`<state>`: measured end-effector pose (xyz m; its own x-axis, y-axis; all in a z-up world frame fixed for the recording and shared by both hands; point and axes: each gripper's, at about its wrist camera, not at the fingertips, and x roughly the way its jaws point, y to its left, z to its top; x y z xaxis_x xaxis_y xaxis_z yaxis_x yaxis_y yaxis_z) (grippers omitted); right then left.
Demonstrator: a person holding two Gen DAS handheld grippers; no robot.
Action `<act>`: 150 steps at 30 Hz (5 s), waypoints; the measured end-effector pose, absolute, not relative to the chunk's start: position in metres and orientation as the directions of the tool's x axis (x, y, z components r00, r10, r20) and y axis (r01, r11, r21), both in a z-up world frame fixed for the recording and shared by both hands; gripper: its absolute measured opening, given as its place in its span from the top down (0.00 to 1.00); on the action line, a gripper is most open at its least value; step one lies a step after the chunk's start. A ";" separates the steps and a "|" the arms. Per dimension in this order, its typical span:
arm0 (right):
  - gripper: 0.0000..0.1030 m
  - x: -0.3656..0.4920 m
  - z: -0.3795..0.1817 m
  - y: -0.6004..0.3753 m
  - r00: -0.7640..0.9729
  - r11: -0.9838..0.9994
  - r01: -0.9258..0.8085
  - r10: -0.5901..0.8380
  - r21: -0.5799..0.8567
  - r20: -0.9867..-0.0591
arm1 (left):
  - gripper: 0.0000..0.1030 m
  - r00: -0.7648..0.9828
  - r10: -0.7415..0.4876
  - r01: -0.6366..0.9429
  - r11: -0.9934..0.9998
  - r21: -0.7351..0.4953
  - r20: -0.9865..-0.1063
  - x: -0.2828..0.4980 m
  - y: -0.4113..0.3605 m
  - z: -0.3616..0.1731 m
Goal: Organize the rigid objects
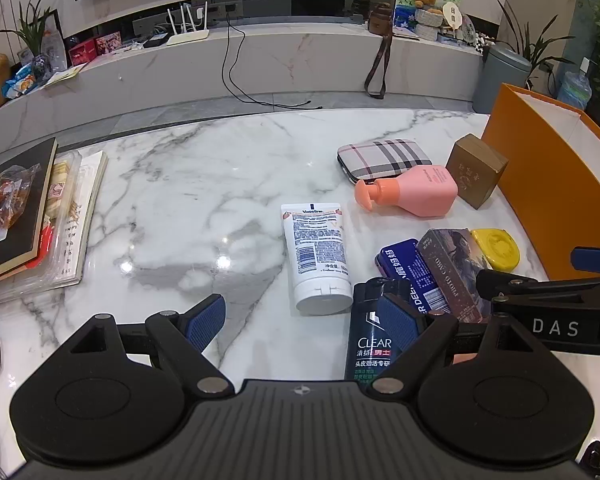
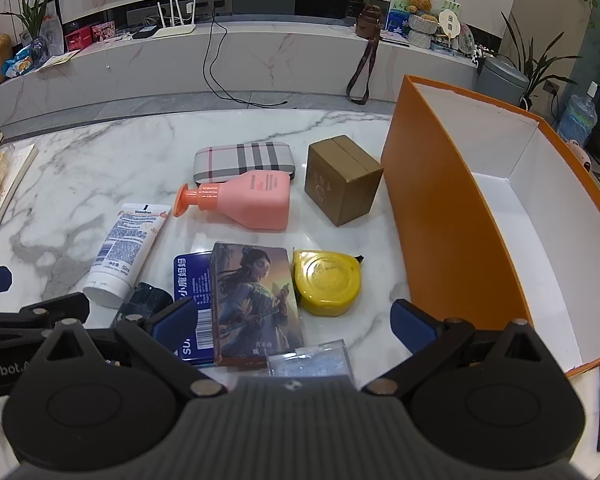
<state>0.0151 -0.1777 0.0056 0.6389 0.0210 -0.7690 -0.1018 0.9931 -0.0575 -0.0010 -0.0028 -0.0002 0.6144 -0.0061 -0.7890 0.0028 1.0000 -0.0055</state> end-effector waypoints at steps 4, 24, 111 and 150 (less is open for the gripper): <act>0.01 0.015 0.005 -0.178 0.639 0.993 -0.102 0.020 -0.059 -0.769 | 0.02 0.614 -0.006 0.002 1.000 -0.006 -0.789 -0.001 -0.003 0.000; 0.01 0.015 0.005 -0.177 0.639 0.993 -0.102 0.019 -0.061 -0.769 | 0.02 0.615 0.002 -0.003 1.000 0.000 -0.789 -0.001 -0.003 -0.001; 0.44 -0.019 -0.038 -0.174 0.408 0.698 -0.711 0.315 -0.082 -0.857 | 0.16 0.569 -0.150 0.197 0.979 -0.043 -0.809 -0.018 -0.018 -0.057; 0.45 -0.036 0.010 -0.173 0.523 0.745 -0.663 0.393 -0.071 -0.757 | 0.59 0.679 -0.133 0.162 0.986 -0.029 -0.722 -0.045 -0.019 0.015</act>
<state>-0.0363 -0.1735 0.0097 0.5225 0.3927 -0.7568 -0.6628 0.7454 -0.0709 -0.0449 -0.0194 0.0147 0.6787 -0.1331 -0.7222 0.1622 0.9863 -0.0294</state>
